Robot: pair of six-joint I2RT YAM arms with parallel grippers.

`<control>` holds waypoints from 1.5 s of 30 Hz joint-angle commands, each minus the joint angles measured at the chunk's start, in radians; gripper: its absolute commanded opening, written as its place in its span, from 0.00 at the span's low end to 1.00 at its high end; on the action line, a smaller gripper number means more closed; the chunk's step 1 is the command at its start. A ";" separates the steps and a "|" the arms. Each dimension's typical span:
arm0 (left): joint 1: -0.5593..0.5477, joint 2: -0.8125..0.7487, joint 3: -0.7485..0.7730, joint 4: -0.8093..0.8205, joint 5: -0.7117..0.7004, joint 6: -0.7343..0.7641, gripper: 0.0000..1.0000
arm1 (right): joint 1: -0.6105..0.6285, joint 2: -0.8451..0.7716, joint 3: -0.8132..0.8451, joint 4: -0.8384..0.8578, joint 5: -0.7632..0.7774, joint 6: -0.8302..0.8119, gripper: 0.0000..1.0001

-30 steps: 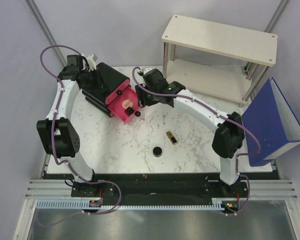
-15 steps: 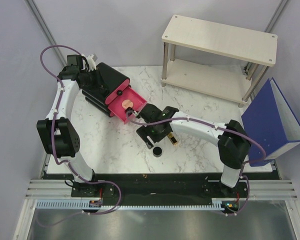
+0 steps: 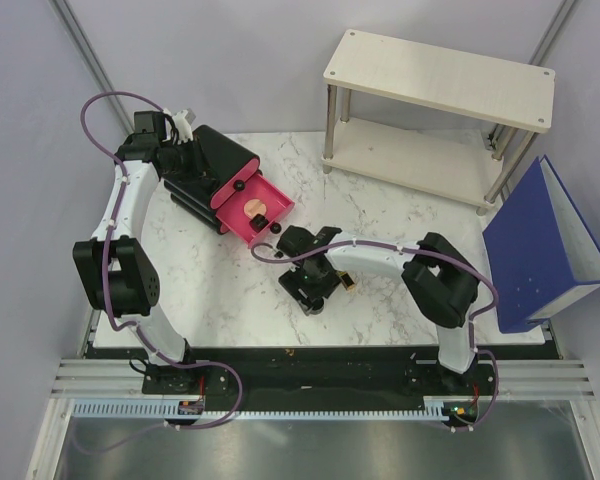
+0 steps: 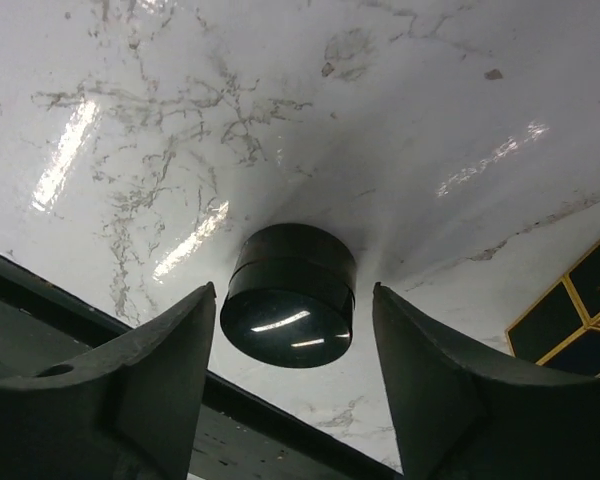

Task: Organize the makeup

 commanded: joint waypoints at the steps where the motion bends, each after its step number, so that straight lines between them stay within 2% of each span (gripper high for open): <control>1: -0.001 0.087 -0.092 -0.244 -0.110 0.068 0.20 | 0.000 0.021 0.000 0.040 -0.004 -0.007 0.65; 2: 0.000 0.087 -0.092 -0.244 -0.112 0.068 0.20 | 0.002 0.027 0.003 0.040 -0.001 -0.007 0.60; 3: -0.001 0.087 -0.090 -0.244 -0.110 0.068 0.20 | 0.002 0.029 0.011 0.034 0.007 -0.012 0.45; 6: 0.000 0.087 -0.089 -0.246 -0.114 0.068 0.20 | 0.002 0.030 0.034 0.020 0.019 -0.013 0.24; 9: 0.000 0.087 -0.089 -0.244 -0.117 0.068 0.20 | 0.000 0.020 0.074 0.006 0.046 -0.016 0.20; 14: 0.000 0.087 -0.090 -0.246 -0.118 0.067 0.20 | 0.002 0.021 0.195 -0.037 0.083 -0.031 0.19; 21: -0.001 0.079 -0.096 -0.246 -0.124 0.068 0.20 | -0.014 0.079 0.463 -0.085 0.139 -0.085 0.20; 28: 0.000 0.065 -0.110 -0.246 -0.132 0.070 0.20 | -0.081 0.210 0.756 -0.101 0.139 -0.111 0.20; 31: 0.000 0.059 -0.118 -0.246 -0.136 0.070 0.20 | -0.133 0.248 0.833 -0.089 0.139 -0.091 0.20; 34: -0.001 0.059 -0.124 -0.246 -0.138 0.071 0.20 | -0.168 0.277 0.882 -0.051 0.126 -0.065 0.21; 38: -0.001 0.062 -0.122 -0.246 -0.140 0.071 0.20 | -0.205 0.276 0.864 0.059 0.116 -0.013 0.22; 45: 0.000 0.065 -0.122 -0.246 -0.144 0.073 0.20 | -0.230 0.357 0.928 0.084 0.093 0.021 0.24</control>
